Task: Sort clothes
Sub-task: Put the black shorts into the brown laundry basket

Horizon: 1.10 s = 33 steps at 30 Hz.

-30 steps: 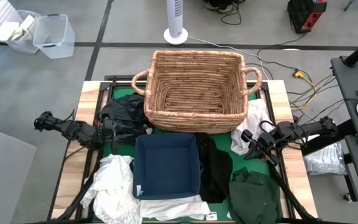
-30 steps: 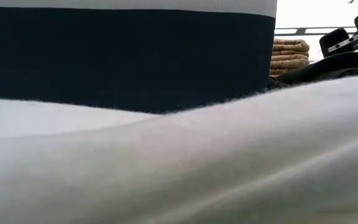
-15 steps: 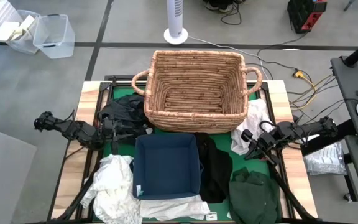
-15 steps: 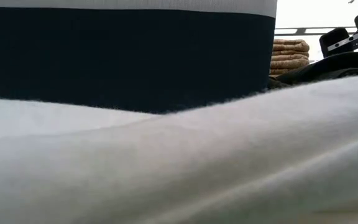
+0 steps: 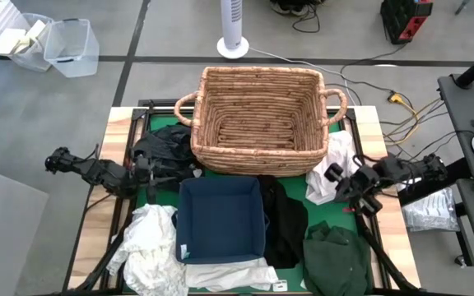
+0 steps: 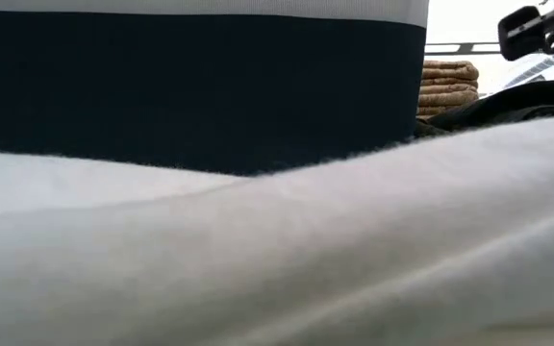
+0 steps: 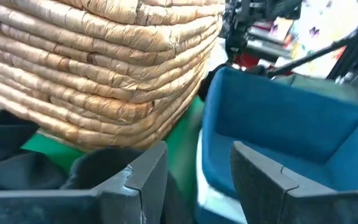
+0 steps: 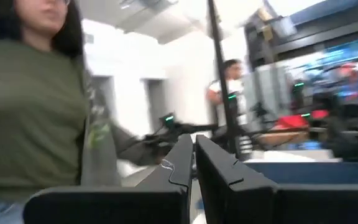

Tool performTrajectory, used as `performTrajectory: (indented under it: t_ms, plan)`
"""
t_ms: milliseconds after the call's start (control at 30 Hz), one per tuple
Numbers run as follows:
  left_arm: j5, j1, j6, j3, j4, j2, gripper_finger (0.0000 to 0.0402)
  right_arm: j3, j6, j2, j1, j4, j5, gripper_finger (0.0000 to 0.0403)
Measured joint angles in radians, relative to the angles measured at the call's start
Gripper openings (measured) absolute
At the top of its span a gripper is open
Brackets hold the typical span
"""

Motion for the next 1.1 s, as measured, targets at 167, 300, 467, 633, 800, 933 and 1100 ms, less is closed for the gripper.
performTrajectory:
  t_ms: [167, 300, 467, 633, 800, 933, 1100]
  plan:
    - [0.081, 0.000, -0.117, 0.000, 0.133, 0.000, 0.0154, 0.099, -0.039, 0.001, 0.000, -0.052, 0.177, 0.0013]
    - [0.127, 0.000, -0.114, 0.000, 0.209, 0.000, 0.0154, 0.204, -0.113, 0.026, 0.000, -0.148, 0.267, 0.0013]
    - [0.118, 0.000, -0.113, 0.000, 0.338, 0.000, 0.0154, 0.362, -0.187, 0.119, 0.000, -0.254, 0.334, 0.0013]
    - [0.114, 0.000, -0.111, 0.000, 0.596, 0.000, 0.0154, 0.521, -0.207, 0.239, 0.000, -0.358, 0.360, 0.0013]
    - [0.073, 0.000, -0.046, 0.000, 0.849, 0.000, 0.0154, 0.649, -0.199, 0.340, 0.000, -0.430, 0.456, 0.0013]
    - [0.007, 0.000, 0.044, 0.000, 0.941, 0.000, 0.0154, 0.745, -0.199, 0.393, 0.000, -0.489, 0.564, 0.0013]
    - [-0.001, 0.000, 0.039, 0.000, 0.986, 0.000, 0.0154, 0.822, -0.207, 0.424, 0.000, -0.521, 0.631, 0.0013]
